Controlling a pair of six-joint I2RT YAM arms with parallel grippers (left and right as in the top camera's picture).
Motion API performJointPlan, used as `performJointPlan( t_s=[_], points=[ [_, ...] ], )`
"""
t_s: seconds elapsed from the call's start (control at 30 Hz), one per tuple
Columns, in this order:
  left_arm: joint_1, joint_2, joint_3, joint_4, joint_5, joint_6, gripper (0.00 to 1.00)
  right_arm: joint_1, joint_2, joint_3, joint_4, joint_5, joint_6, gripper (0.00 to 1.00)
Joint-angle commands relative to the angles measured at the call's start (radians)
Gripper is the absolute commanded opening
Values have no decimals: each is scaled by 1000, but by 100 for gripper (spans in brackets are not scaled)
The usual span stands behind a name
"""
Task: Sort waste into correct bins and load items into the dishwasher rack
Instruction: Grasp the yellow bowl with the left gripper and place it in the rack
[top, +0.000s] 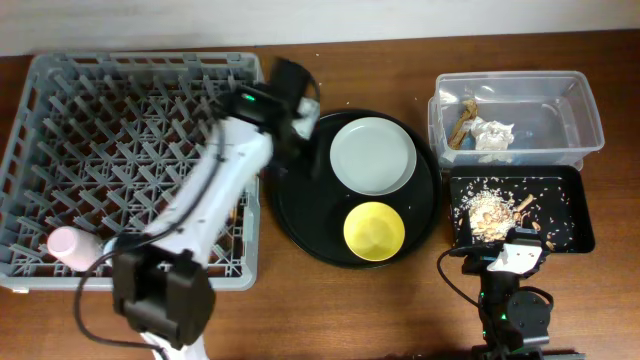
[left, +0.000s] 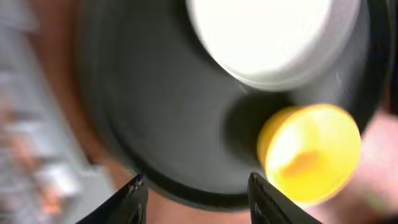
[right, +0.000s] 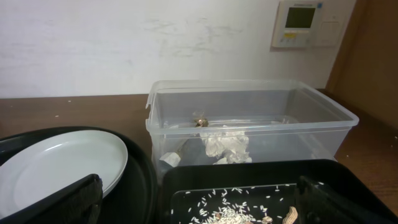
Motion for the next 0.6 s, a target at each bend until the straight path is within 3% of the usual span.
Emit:
performJointPlan(
  t_s=[0.0, 0.13, 0.2, 0.23, 0.27, 0.33, 0.4, 0.43, 0.53, 0.57],
  points=[
    [-135, 75, -151, 58, 144, -3, 52, -6, -6, -9, -2, 6, -3, 98],
    [-225, 122, -313, 260, 192, -133, 52, -6, -6, -9, -2, 6, -3, 98],
    [-226, 137, -342, 306, 192, -161, 38, -6, -6, -9, -2, 6, -3, 99],
    [-225, 137, -341, 315, 192, -161, 17, -6, -6, -9, -2, 6, -3, 98],
    [-223, 137, -341, 319, 192, -161, 2, -6, -6, -9, -2, 6, -3, 98],
    [-212, 135, -331, 298, 192, -160, 0, -6, -6, -9, -2, 6, -3, 98],
    [-143, 113, -220, 167, 154, -156, 0, -6, -6, -9, -2, 6, -3, 98],
    [-103, 85, -144, 77, 64, -148, 0, -6, -6, -9, -2, 6, -3, 98],
    [76, -33, 109, -227, -448, -178, 0, -6, -6, -9, -2, 6, -3, 98],
    [125, -64, 123, -249, -568, -209, 0, -6, -6, -9, -2, 6, -3, 98]
  ],
)
